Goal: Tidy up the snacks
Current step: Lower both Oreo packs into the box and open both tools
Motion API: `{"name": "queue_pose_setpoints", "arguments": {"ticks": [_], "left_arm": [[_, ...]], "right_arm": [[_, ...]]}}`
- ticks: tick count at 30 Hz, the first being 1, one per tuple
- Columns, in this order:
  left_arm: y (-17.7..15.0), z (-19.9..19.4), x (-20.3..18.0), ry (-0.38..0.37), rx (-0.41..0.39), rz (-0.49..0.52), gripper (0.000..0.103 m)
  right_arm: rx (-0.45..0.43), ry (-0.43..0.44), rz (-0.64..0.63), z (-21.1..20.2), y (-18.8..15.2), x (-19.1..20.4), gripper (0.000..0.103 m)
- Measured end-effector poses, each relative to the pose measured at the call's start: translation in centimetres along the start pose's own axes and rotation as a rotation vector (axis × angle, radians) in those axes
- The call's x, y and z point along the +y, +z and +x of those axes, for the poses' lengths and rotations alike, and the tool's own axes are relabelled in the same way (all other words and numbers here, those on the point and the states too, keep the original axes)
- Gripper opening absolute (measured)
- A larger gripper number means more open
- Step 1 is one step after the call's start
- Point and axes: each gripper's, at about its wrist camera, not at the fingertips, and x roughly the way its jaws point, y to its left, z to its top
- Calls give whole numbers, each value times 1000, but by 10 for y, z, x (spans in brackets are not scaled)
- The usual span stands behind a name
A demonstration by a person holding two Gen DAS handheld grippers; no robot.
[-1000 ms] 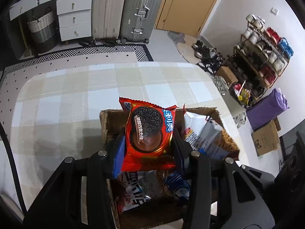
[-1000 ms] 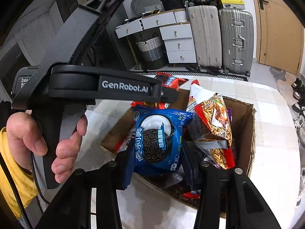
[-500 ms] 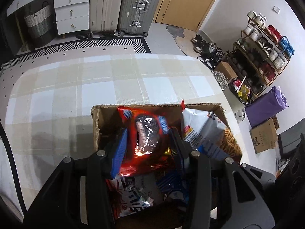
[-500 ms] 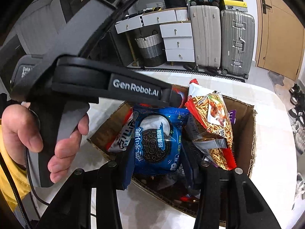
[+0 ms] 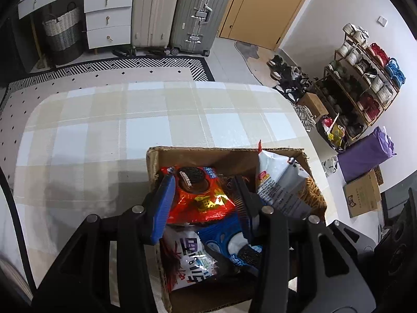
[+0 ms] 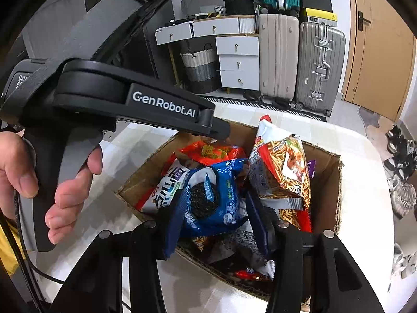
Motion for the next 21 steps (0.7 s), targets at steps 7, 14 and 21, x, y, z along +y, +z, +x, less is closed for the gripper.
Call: {"name": "queue_pose_setpoints", "arguments": {"ticks": [7, 14, 21], "left_arm": [[-9, -32, 7, 12, -57, -32, 41], [-38, -100, -1, 72, -181, -32, 48], [-93, -187, -32, 116, -336, 0, 54]], "right_arm": [[-57, -3, -4, -22, -3, 6, 49], [-133, -37, 4, -70, -15, 10, 49], [-200, -41, 93, -136, -38, 2, 49]]}}
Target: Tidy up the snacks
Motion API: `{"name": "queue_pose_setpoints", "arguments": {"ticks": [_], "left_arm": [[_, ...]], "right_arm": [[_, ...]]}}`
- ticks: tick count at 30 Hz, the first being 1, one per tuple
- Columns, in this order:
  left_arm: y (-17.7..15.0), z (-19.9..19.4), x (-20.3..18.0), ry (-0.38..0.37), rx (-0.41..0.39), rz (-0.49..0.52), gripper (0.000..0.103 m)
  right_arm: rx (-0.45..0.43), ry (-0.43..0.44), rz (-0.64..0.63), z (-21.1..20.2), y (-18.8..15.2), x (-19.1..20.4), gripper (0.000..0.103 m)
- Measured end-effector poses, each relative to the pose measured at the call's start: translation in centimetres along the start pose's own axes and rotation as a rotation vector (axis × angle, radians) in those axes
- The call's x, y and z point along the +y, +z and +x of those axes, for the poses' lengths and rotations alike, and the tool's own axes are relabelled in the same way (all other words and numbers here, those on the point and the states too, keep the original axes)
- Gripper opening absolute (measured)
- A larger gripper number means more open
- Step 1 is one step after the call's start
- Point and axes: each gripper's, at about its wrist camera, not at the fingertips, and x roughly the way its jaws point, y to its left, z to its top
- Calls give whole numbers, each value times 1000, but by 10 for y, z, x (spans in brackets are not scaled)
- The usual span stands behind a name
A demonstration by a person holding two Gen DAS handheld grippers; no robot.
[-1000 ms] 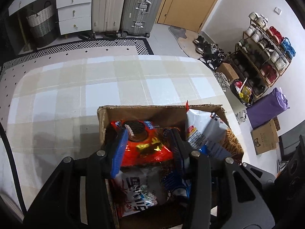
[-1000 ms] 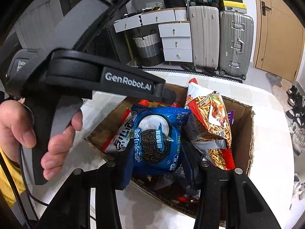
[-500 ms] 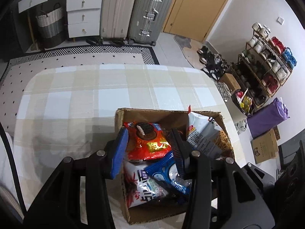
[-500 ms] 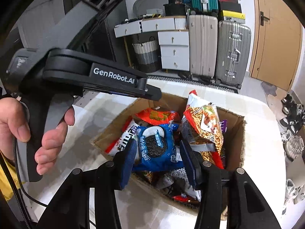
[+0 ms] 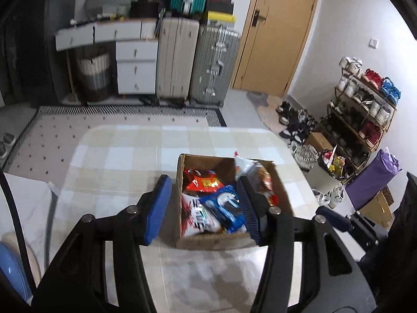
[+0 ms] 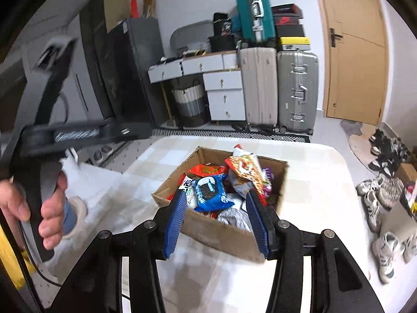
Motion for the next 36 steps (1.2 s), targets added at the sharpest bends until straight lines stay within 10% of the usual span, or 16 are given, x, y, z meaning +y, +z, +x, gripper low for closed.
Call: {"name": "queue_pose_setpoints", "arguments": {"ticks": [11, 24, 36], "left_arm": [[-66, -157, -48, 29, -182, 54, 77], [-169, -302, -87, 59, -283, 70, 91], [-242, -292, -70, 110, -286, 62, 102]], "right_arm": [[-91, -13, 64, -113, -27, -2, 52], [-241, 18, 32, -211, -69, 40, 87], [-220, 22, 33, -184, -119, 61, 102]]}}
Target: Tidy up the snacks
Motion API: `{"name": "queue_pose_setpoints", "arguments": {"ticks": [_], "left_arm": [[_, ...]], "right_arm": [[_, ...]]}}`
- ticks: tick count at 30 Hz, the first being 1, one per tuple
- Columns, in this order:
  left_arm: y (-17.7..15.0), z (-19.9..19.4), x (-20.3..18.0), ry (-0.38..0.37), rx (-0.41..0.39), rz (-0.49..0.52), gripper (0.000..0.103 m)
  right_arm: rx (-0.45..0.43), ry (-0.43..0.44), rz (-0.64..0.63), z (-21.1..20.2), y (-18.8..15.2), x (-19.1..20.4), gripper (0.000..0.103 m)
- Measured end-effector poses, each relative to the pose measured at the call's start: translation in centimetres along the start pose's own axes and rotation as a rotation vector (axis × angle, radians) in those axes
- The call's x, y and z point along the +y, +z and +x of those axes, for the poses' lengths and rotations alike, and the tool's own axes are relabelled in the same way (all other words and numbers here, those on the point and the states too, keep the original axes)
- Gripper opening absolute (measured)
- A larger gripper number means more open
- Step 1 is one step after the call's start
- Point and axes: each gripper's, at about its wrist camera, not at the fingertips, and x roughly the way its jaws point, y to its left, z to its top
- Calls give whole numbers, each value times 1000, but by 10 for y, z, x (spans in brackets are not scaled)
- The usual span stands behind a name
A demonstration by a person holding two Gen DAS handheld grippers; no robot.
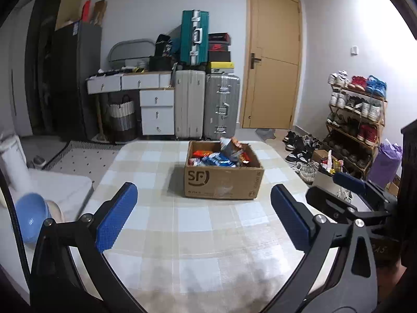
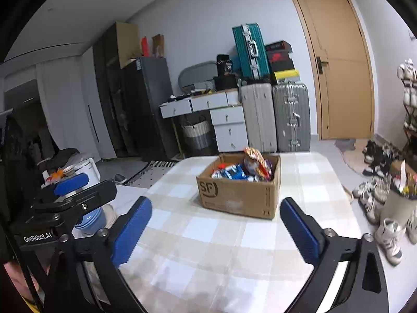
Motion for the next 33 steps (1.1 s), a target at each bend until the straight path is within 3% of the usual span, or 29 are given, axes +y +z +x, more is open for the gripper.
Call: {"name": "queue_pose_setpoints", "arguments": {"ticks": [5, 11, 33], "left_arm": [[-22, 51, 13, 24, 2, 20, 102], [-24, 96, 21, 56, 15, 57, 102], [-16, 106, 26, 78, -16, -9, 102]], "right_arm": [[43, -11, 15, 38, -23, -15, 102], [52, -50, -1, 57, -42, -29, 102], [29, -51, -26, 48, -51, -23, 102]]}}
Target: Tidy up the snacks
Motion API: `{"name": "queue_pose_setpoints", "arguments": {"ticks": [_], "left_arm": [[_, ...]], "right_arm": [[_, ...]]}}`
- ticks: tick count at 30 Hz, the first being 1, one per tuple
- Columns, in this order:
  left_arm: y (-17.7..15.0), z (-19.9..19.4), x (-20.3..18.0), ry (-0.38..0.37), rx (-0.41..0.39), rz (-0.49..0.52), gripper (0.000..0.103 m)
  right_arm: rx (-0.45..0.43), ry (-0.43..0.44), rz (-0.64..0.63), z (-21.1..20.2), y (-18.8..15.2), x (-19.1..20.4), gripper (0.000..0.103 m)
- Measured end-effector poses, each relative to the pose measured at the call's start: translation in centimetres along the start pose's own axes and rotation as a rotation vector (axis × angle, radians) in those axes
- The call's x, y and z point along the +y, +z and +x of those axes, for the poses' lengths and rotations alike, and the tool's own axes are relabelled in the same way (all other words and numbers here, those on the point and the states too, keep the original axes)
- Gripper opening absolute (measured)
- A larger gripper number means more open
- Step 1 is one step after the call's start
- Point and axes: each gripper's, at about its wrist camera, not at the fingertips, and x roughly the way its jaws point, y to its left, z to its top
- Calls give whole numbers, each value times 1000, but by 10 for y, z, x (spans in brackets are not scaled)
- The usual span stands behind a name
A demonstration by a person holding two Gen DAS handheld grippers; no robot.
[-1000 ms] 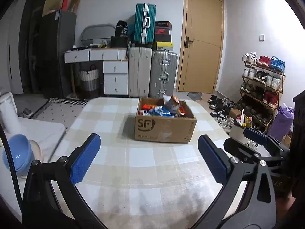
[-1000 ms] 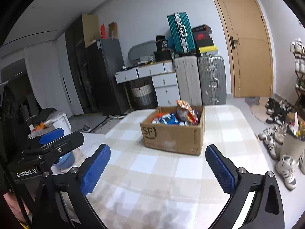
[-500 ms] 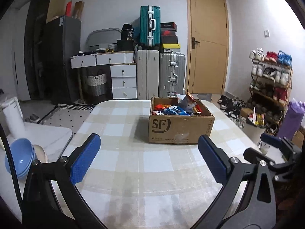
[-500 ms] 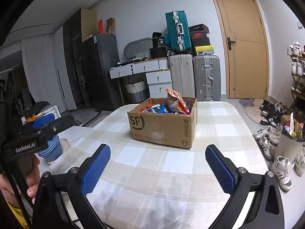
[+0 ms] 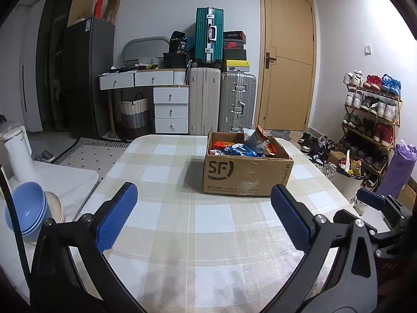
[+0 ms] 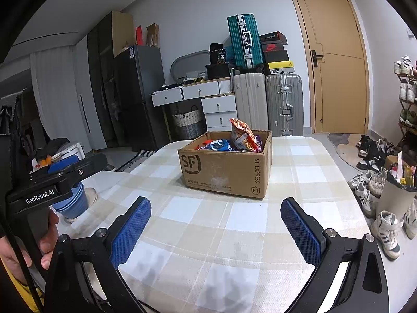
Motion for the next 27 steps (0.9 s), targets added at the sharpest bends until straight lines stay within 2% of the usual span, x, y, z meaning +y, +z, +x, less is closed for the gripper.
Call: {"name": "queue_pose_setpoints", "arguments": {"ticks": [27], "left_arm": [[-6, 0, 3, 5, -6, 8, 102]], "right_arm": [[1, 1, -5, 0, -2, -1, 102]]}}
